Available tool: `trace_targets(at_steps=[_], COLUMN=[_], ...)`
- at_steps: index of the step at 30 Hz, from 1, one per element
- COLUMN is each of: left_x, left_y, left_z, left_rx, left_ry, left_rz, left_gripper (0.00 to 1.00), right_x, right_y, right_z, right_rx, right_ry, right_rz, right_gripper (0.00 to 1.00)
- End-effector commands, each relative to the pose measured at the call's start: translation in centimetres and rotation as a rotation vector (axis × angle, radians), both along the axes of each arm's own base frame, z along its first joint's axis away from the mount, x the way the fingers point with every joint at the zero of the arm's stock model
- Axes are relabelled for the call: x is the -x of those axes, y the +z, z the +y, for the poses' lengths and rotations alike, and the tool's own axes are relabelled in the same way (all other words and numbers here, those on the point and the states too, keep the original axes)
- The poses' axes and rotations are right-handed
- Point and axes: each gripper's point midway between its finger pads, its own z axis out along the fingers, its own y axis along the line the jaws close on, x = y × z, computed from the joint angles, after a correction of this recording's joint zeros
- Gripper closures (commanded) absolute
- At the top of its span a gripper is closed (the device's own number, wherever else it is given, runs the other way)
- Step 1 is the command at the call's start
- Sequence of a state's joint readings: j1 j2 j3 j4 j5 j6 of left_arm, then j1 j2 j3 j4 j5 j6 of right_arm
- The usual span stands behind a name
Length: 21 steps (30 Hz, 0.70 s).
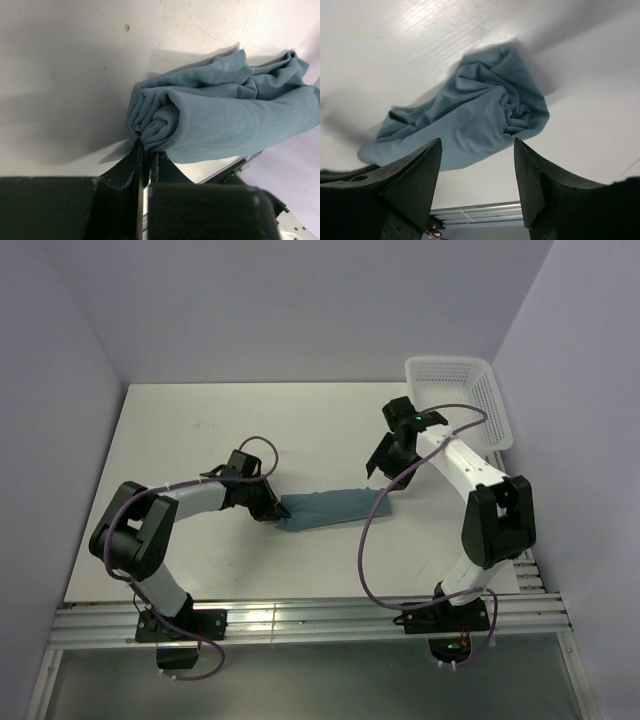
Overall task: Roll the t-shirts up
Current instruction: Place the rolled tshirt into the container
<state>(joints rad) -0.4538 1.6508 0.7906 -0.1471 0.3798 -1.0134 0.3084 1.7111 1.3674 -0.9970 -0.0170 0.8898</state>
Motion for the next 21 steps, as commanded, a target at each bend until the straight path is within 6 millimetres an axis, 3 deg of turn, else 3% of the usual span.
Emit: trace_targets(at_steps=[1, 6, 14, 16, 18, 21], left_x=[1.0, -0.3, -2.3, -3.0, -3.6, -4.0], left_y=[-2.3, -2.5, -3.4, -3.2, -3.4, -3.7], left_z=[2.9, 3.4, 4.5, 4.7, 4.8, 5.2], left_rx=[-0.141, -0.181, -0.208, -0.213, -0.228, -0.246], left_ry=[-0.081, -0.125, -0.194, -0.213, -0.222, -0.259], left_rz=[0.080, 0.096, 0.115, 0.104, 0.105, 0.104], left_gripper=[1.00, 1.00, 1.00, 1.00, 1.00, 1.00], right_x=[-1.6, -1.9, 1.7, 2.5, 2.7, 3.2], right_y=[2.5, 5.8, 5.7, 4.4, 2.8, 1.9], right_z=[0.0, -0.7, 0.6, 0.5, -0.3, 0.3], right_rx=[-0.083, -0.146, -0.304, -0.296, -0.251, -0.283], right_ry=[0.099, 0.192, 0.296, 0.299, 0.283, 0.308], right_rz=[-0.206, -0.465, -0.563, -0.516, -0.456, -0.448], right_gripper=[0.33, 0.36, 0.38, 0.32, 0.00, 0.00])
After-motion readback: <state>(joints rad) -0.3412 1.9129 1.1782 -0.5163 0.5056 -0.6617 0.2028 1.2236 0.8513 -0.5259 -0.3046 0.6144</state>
